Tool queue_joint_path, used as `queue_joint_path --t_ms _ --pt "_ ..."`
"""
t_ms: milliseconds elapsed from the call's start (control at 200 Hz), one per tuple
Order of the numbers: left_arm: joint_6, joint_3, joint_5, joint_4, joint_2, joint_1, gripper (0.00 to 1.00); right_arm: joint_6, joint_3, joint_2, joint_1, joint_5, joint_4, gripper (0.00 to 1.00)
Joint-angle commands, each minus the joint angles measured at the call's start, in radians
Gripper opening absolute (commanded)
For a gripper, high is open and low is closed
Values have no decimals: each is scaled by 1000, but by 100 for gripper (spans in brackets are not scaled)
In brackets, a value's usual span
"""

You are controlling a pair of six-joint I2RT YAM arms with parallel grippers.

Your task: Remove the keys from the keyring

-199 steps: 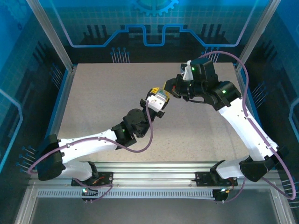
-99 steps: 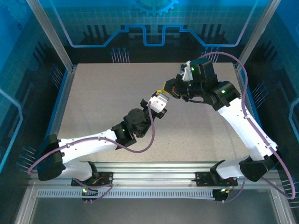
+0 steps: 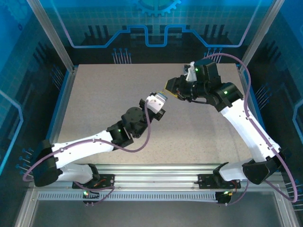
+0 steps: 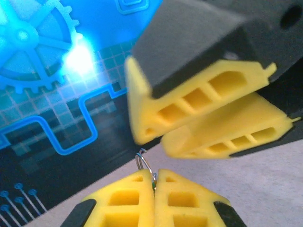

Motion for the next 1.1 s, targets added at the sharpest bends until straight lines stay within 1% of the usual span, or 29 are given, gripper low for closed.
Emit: queue_joint_path --t_ms 0,115,155,230,260,325,355,420,470,530,565,590,656,726,871,926,976,1056,1096 --pt "-172 15 219 -151 -100 59 0 -67 -70 -70 -63 -13 81 31" --pt "-249 43 367 -265 -147 116 0 -95 -239 -158 -157 -92 282 31" --pt "-274 54 434 -306 -157 143 0 -116 -289 -177 -191 -134 364 30" --pt "-367 84 610 -369 -164 227 0 -186 -326 -190 -231 -181 432 29" --pt "-409 90 695 -375 -164 268 0 -233 -333 -188 -235 -205 468 27" --pt "-462 105 806 -377 -161 323 0 -319 -351 -191 -234 -226 527 27" --pt "-465 115 836 -382 -157 335 0 -365 -367 -196 -233 -238 564 26" --pt "-457 143 872 -400 -148 338 0 -439 -422 -219 -230 -243 659 29" --pt "-467 156 950 -395 -139 353 0 -474 -466 -236 -228 -267 740 29" --pt "-499 171 1049 -383 -122 374 0 -505 -521 -248 -228 -350 874 28" --pt "-513 180 1093 -375 -110 381 0 -506 -540 -250 -227 -372 922 28" --pt "-520 185 1109 -373 -101 384 0 -505 -546 -246 -227 -387 950 29" --pt "-530 196 1143 -363 -85 383 0 -496 -537 -221 -224 -480 988 27" --pt "-531 203 1160 -358 -78 384 0 -463 -518 -187 -218 -577 1067 26" --pt "-541 200 1183 -329 -73 389 0 -317 -536 -144 -209 -697 1318 30" --pt "-544 201 1187 -327 -73 390 0 -309 -524 -131 -201 -730 1328 33" --pt "-543 199 1188 -323 -73 389 0 -310 -517 -122 -192 -753 1324 38" --pt "-543 192 1186 -310 -74 392 0 -330 -513 -114 -183 -773 1300 45" --pt "-543 188 1183 -302 -74 392 0 -339 -511 -112 -174 -780 1288 46"
